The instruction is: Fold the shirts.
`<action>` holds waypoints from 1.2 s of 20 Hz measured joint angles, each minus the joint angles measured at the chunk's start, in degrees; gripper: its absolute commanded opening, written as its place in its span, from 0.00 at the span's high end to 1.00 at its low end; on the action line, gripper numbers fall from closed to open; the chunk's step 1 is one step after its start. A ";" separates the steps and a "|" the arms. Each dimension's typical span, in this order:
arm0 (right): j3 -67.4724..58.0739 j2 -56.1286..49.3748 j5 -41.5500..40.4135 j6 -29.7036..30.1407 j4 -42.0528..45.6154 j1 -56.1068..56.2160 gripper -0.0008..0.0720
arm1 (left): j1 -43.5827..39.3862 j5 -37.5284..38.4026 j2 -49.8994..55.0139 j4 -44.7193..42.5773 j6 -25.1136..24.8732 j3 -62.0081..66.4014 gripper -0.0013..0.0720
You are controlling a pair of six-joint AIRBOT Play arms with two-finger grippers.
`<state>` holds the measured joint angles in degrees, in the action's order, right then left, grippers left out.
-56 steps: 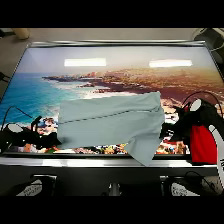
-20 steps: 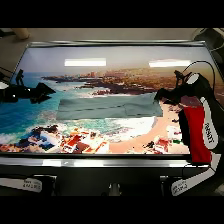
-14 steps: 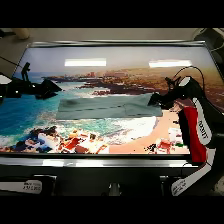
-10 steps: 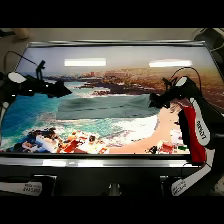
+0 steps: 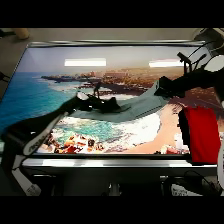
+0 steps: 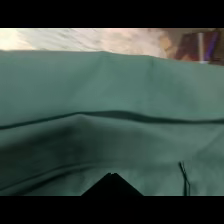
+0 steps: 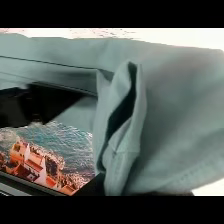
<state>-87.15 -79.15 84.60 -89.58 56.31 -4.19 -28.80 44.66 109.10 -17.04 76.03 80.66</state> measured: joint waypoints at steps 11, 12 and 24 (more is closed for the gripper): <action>0.00 2.05 -7.93 -2.91 -6.84 7.72 0.96 | 3.43 -5.70 -9.05 -0.50 -2.71 3.13 0.95; 0.00 -0.24 -10.75 -2.91 -8.39 10.56 0.96 | 6.86 -5.09 -13.11 -6.36 -0.68 3.13 0.95; -0.02 -18.91 -20.09 -1.62 -13.77 18.18 0.07 | 28.79 12.28 -47.84 -40.28 6.82 3.10 0.95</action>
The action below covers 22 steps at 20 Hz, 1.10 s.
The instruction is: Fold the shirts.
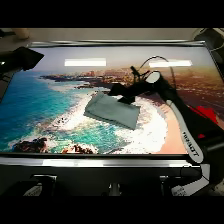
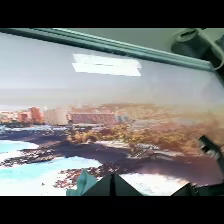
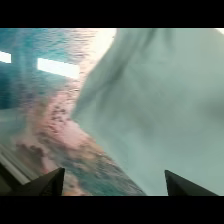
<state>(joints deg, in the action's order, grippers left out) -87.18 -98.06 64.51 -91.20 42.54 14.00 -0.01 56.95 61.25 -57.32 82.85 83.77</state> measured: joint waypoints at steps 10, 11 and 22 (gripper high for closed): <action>18.08 1.38 1.22 -2.45 7.45 -8.09 0.96 | -1.60 4.74 -0.90 -6.82 0.33 -1.31 0.95; 18.49 1.20 -0.17 -1.60 5.60 -8.02 0.96 | -1.75 4.81 -0.90 -6.93 0.33 -1.77 0.95; -4.61 13.11 17.73 -2.38 6.82 -37.94 0.96 | -1.90 1.05 -0.39 -7.74 0.28 -6.03 0.94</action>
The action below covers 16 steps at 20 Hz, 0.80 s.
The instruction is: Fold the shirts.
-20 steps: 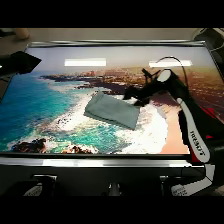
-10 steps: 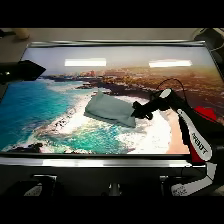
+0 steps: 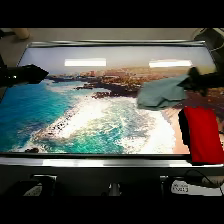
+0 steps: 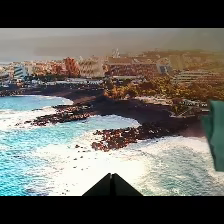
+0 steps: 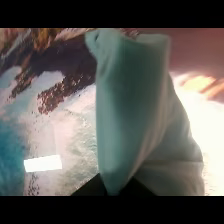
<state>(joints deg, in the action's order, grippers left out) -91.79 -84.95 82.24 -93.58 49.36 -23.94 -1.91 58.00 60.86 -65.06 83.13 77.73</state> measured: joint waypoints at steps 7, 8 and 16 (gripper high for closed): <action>-2.71 9.07 8.33 -5.03 2.45 -21.05 0.96 | -0.59 -0.96 0.70 0.04 -0.57 -1.36 0.94; -2.80 9.70 9.77 -5.64 2.82 -23.39 0.96 | -0.81 -0.98 0.70 0.07 -0.85 -1.38 0.94; 6.27 14.95 21.92 -4.79 25.33 -29.31 0.96 | -1.33 -2.78 0.98 0.07 -2.75 -1.73 0.94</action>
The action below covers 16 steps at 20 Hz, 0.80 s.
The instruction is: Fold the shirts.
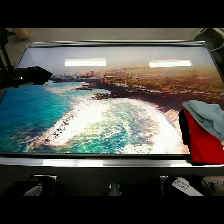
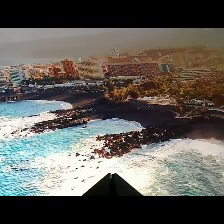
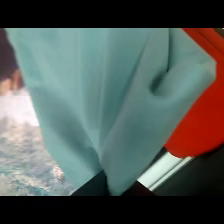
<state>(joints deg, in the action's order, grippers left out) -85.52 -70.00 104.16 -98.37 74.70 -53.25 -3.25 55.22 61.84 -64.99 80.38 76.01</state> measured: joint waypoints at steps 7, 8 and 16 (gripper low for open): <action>17.81 1.92 -5.38 2.75 16.04 -0.57 0.03 | -0.02 -0.87 0.35 0.02 -0.50 -0.11 0.95; 17.53 1.97 -6.99 3.61 16.22 -0.55 0.03 | -0.02 -0.90 0.37 0.00 -0.63 -0.11 0.95; -2.19 1.77 -30.10 8.79 5.33 20.74 0.06 | -5.49 4.59 10.88 -25.09 7.67 11.47 0.30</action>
<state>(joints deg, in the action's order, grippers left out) -87.70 -68.23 74.06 -89.58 80.03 -32.51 -8.73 59.81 72.73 -90.08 88.05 87.48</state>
